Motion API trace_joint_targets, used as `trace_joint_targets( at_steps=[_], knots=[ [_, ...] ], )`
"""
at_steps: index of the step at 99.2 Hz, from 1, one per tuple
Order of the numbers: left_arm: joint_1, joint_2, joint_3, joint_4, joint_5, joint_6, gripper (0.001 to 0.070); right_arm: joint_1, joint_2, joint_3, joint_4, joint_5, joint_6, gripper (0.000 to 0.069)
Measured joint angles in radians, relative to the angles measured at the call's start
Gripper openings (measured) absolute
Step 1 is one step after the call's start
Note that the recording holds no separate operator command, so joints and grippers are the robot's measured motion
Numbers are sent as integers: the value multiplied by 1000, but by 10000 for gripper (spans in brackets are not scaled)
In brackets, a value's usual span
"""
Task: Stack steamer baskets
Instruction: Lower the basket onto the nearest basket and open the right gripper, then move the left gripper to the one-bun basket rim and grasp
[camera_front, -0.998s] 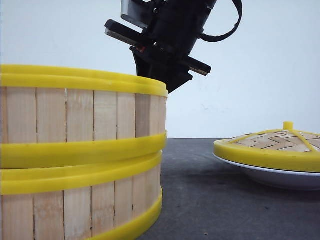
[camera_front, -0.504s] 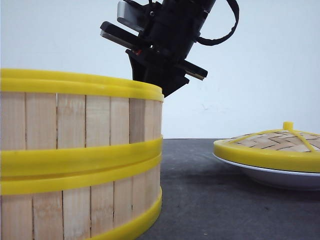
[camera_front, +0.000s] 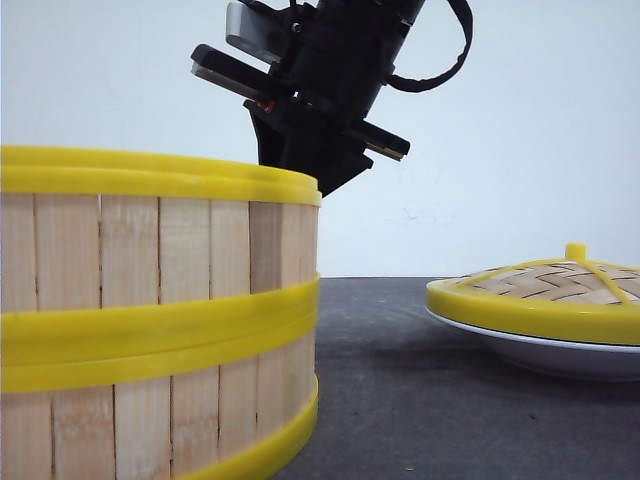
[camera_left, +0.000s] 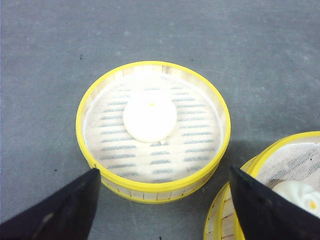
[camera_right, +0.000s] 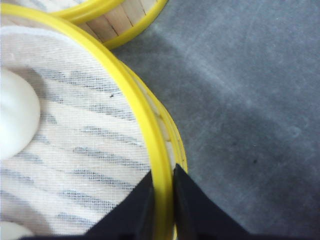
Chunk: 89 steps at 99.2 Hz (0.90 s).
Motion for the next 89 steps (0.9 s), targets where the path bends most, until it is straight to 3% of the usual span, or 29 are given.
trace_joint_targets(
  at_steps=[7,19,26,50,76,89],
  knots=[
    [0,0,0,1,0,0,500,2,0,0,5,-14,4,98],
    [0,2,0,30,-5,0,500,16,0,1,-1,-36,20,342],
    [5,17,0,83,-27,-5,500,16,-4,4,-17,-36,24,403],
    [69,190,36,221,-36,-24,500,5,-144,11,-114,-12,19,434],
    [173,436,37,317,-17,-24,500,-116,-424,21,-387,285,-14,434],
    [219,538,37,348,0,-26,500,-243,-523,21,-509,367,-18,434]
  ],
)
